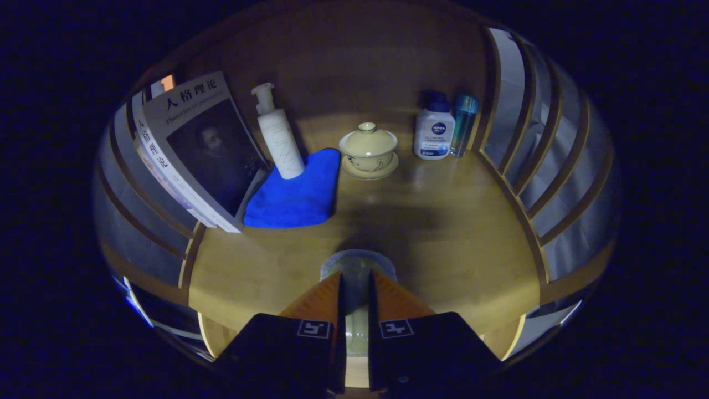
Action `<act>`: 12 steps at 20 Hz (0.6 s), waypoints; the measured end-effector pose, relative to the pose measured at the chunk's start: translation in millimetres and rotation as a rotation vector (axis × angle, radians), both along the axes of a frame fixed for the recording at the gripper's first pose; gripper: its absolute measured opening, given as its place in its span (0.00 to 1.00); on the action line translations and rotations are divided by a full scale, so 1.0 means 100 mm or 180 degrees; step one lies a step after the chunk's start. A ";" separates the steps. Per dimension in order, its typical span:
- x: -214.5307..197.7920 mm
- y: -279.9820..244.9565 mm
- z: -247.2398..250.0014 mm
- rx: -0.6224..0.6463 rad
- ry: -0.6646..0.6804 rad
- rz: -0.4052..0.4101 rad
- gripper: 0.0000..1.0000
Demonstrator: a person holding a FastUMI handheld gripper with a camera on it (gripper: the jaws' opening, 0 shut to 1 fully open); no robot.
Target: Pull open the drawer, take out the items inside it, and place them on the countertop above the cabinet.
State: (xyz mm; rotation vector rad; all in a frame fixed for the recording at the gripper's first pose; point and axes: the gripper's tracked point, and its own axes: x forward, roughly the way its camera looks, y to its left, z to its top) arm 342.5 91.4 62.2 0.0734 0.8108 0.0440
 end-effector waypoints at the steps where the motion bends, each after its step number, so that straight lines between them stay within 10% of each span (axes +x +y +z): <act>1: 0.00 0.01 -0.01 -0.0007 -0.0012 0.0009 0.20; 12: 0.00 0.12 -0.03 -0.0467 -0.0531 0.0191 0.53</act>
